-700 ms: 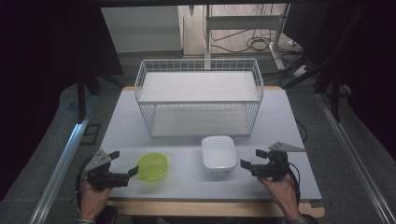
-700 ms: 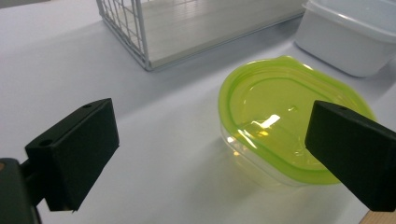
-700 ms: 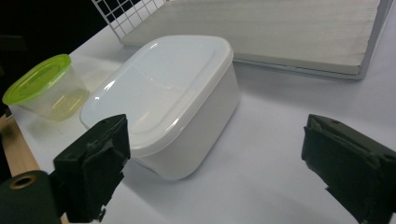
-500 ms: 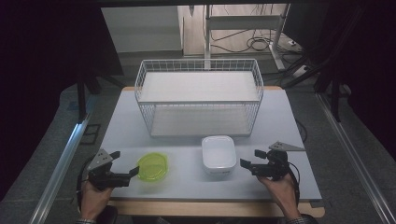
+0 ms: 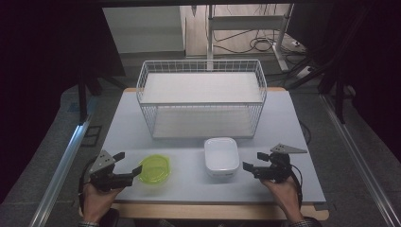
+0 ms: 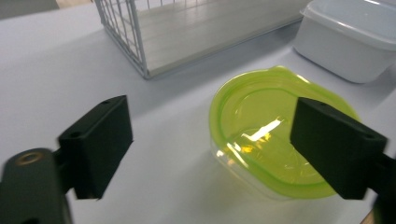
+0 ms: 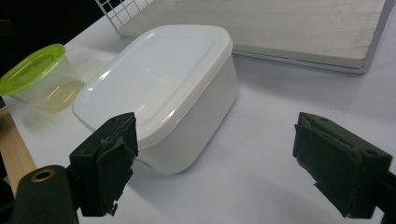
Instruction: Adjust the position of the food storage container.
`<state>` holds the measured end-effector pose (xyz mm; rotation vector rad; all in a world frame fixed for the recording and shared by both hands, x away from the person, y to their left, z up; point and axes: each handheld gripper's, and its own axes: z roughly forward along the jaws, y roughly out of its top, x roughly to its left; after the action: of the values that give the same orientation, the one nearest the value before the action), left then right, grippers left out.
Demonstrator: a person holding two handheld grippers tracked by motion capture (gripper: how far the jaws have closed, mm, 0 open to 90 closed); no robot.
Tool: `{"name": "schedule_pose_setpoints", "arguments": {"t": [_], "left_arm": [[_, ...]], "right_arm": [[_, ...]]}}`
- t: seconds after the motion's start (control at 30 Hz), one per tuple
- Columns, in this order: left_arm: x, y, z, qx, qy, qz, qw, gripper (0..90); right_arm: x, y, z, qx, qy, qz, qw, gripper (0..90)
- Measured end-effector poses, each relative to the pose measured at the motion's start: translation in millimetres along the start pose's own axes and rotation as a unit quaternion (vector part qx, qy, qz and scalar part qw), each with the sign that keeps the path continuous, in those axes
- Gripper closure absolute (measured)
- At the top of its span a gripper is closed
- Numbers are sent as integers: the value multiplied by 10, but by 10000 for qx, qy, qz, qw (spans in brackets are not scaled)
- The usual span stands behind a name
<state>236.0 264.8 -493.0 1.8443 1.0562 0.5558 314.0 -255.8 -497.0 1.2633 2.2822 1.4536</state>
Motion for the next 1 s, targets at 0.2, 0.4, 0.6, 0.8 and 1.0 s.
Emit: {"name": "schedule_pose_setpoints", "arguments": {"t": [0.2, 0.4, 0.6, 0.8, 1.0], "left_arm": [[-212, 151, -29, -196, -317, 145, 9992, 420], [-399, 190, 62, -152, -719, 332, 9967, 675], [-538, 196, 156, -39, -1012, 477, 9937, 893], [-707, 201, 300, 224, -1217, 525, 9909, 899], [-871, 189, 454, 525, -1215, 563, 9896, 899]], "right_arm": [[-10, -1, -3, 1, -22, -8, 10000, 154], [-12, -2, -6, 23, -64, -53, 10000, 166], [-29, -3, -10, -8, -86, -42, 10000, 176], [-33, -11, 4, 53, -105, -61, 9999, 179], [-37, -18, 14, 92, -115, -62, 9999, 181]]}}
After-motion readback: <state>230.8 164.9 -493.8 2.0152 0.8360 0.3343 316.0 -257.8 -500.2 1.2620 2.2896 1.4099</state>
